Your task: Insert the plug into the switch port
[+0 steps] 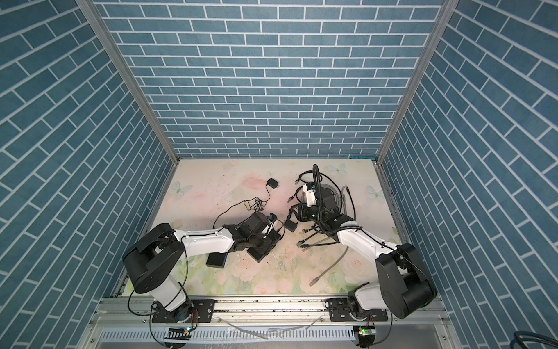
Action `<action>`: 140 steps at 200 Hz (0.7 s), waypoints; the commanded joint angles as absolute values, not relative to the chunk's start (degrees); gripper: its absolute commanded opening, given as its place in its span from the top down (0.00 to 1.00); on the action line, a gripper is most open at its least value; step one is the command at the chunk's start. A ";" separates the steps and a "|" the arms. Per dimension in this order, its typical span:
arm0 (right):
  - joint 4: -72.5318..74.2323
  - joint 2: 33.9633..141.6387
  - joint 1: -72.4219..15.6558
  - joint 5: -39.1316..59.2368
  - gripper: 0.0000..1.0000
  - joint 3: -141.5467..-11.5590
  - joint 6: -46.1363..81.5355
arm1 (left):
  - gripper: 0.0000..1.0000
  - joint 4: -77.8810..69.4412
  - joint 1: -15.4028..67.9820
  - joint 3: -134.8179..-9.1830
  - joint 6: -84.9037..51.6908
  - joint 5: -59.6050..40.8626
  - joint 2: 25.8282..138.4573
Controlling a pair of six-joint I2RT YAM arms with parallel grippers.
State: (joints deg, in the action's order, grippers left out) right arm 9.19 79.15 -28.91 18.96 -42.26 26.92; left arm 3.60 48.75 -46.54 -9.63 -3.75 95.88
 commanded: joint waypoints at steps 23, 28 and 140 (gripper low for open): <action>5.47 79.63 -28.73 15.38 0.60 -45.38 24.56 | 0.24 6.24 49.08 -44.42 -10.20 -3.82 95.60; 4.24 79.57 -28.70 14.40 0.60 -45.67 23.97 | 0.24 6.04 49.15 -44.28 -10.20 -3.34 95.27; -7.53 77.00 -26.95 6.99 0.61 -52.28 1.63 | 0.13 -14.71 48.85 -34.03 -5.63 8.98 80.47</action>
State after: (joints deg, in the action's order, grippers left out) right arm -5.28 78.81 -27.75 7.90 -49.34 6.28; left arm -6.50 48.80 -37.43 -6.96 4.23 83.00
